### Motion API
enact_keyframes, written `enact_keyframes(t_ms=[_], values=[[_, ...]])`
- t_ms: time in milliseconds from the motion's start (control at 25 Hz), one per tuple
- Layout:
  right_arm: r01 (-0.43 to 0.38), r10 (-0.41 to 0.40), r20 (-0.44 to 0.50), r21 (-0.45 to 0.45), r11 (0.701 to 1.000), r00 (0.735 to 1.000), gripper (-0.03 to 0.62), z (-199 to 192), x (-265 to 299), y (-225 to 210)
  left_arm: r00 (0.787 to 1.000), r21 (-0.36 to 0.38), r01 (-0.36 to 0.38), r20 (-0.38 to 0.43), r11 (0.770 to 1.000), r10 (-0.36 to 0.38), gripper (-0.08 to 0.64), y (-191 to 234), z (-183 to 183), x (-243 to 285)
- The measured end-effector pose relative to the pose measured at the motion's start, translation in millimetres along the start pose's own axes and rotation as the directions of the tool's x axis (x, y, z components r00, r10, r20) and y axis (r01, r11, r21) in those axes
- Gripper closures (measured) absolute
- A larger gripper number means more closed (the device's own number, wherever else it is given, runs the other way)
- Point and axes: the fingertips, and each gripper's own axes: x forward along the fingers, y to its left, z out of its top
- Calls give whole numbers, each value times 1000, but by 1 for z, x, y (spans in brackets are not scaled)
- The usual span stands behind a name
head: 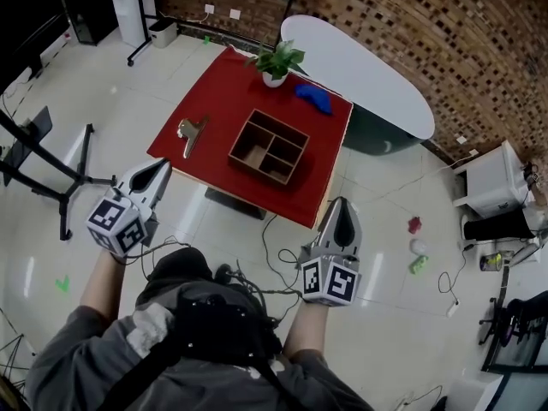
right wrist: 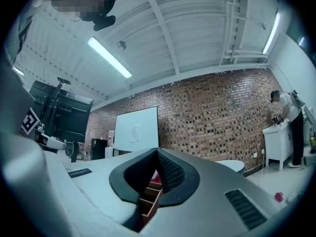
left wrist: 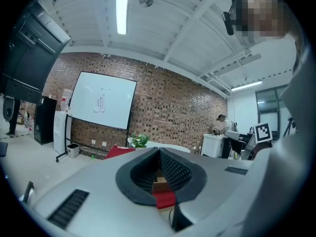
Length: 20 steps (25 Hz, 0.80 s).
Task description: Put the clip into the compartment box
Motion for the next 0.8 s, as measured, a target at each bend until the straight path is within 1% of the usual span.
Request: enact_keyframes(t_ms=[40, 120, 280, 360, 480, 560, 720, 800], values=[[-5, 5, -6, -1, 1000, 1000, 568, -3, 5, 1, 1000, 12, -9, -4, 1000, 9, 513, 5, -1, 4], [-12, 12, -16, -7, 1000, 1000, 568, -8, 16, 5, 1000, 36, -26, -17, 999, 26, 473, 20, -4, 13], [0, -1, -25, -22, 1000, 1000, 568, -10, 42, 17, 995, 90, -68, -66, 994, 74, 442, 70, -18, 40], [17, -18, -35, -31, 999, 999, 568, -12, 57, 21, 991, 94, -69, -104, 993, 79, 412, 96, -27, 59], [43, -46, -53, -48, 998, 998, 568, -19, 88, 28, 985, 69, -49, -159, 996, 60, 376, 131, -44, 92], [58, -61, -54, -59, 997, 997, 568, -22, 113, 33, 976, 53, -48, -210, 997, 58, 343, 157, -56, 114], [88, -92, -56, -76, 993, 994, 568, -31, 158, 42, 942, 27, -98, -319, 995, 101, 325, 211, -85, 154], [102, -107, -61, -84, 991, 992, 568, -39, 178, 46, 926, 7, -101, -366, 995, 96, 325, 233, -101, 173]])
